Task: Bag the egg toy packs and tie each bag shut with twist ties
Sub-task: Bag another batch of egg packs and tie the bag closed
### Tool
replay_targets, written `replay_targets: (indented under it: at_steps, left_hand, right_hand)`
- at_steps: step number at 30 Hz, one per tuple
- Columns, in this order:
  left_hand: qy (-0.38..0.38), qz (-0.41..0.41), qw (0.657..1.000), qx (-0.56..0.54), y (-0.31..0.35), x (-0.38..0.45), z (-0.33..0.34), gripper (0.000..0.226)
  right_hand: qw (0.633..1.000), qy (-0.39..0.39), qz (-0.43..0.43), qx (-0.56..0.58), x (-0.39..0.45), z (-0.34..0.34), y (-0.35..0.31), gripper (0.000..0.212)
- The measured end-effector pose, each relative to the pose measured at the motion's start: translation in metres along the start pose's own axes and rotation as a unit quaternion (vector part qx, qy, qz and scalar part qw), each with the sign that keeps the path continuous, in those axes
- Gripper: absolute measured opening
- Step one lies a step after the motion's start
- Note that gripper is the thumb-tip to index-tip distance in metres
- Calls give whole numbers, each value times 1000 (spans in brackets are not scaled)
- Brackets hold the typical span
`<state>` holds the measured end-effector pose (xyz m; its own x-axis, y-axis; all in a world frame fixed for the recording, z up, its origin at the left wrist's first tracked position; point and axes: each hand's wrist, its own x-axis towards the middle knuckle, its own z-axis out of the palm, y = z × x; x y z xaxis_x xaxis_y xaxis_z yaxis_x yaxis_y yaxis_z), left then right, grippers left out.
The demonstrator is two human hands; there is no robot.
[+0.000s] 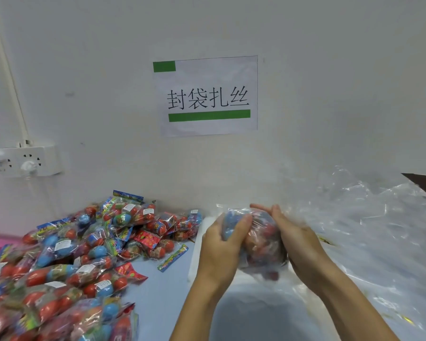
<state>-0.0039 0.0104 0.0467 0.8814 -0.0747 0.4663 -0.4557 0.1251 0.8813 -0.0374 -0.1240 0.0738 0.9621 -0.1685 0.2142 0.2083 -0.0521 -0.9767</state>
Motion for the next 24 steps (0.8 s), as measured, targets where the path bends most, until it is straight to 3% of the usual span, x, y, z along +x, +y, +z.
replay_targets:
  at_steps: [5, 9, 12, 15, 18, 24]
  left_hand:
    - [-73, -205, 974, -64, 7, 1, -6, 39]
    - [-98, -296, 949, -49, 5, -3, -8, 42]
    - [-82, -316, 944, -49, 2, -3, -7, 59]
    - [-59, -259, 959, -96, 4, -2, -4, 53]
    - [-135, -157, 975, -79, 6, -5, -2, 49]
    - [-321, -53, 945, 47, 2, -14, -2, 110]
  right_hand:
    - [987, -100, -69, -104, -8, -4, -4, 39]
    - [979, -173, -41, -95, -11, -8, -5, 41]
    - [991, -116, -30, -65, -9, -8, -5, 37]
    - [999, 36, -1, 8, -3, -7, -3, 38]
    - [983, 151, 36, 100, 4, -8, -1, 37]
    - [938, 228, 73, 250, 11, -16, 0, 36]
